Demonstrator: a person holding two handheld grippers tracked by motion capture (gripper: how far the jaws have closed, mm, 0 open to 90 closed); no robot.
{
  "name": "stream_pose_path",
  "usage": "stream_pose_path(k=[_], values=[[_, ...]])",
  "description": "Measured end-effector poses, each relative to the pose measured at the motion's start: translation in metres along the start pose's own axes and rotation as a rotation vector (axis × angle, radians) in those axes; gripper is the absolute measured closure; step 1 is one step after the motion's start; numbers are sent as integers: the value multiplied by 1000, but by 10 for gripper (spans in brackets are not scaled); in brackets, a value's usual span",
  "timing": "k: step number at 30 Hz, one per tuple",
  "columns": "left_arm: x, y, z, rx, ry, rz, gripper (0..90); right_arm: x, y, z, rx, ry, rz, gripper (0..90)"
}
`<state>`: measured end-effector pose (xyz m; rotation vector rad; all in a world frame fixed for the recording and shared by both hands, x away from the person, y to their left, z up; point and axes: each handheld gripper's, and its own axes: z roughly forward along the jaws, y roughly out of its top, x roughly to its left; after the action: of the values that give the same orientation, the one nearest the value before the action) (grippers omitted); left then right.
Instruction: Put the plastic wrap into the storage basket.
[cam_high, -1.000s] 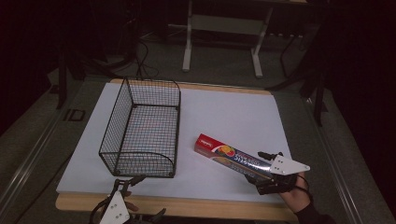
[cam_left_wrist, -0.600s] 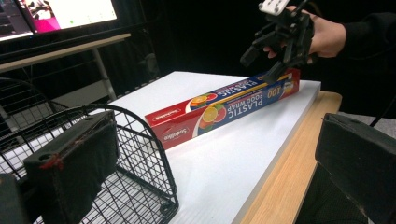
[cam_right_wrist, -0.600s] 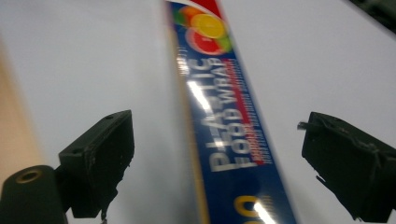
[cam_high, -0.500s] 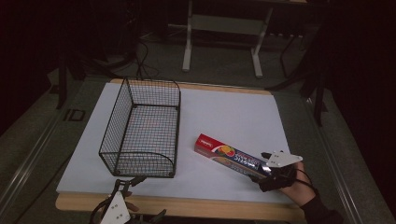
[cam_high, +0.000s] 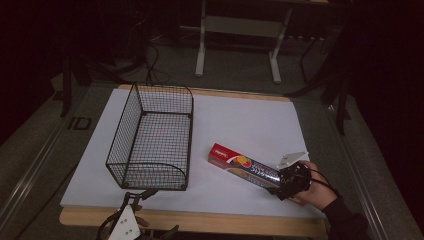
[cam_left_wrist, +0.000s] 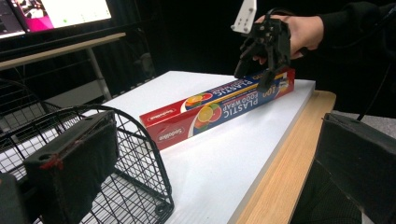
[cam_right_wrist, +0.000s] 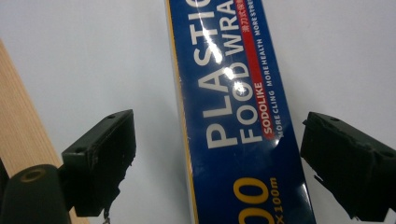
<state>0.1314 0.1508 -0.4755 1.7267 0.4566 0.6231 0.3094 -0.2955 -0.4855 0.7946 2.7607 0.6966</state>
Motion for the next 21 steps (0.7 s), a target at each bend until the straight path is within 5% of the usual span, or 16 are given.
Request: stream_pose_path(k=[12,21], values=[[1,0,-1,-6,0,-1,2,-2,29,11,130,17,-18,155],[0,1,-1,-5,-3,3,2,1,43,19,172,45,-22,160]])
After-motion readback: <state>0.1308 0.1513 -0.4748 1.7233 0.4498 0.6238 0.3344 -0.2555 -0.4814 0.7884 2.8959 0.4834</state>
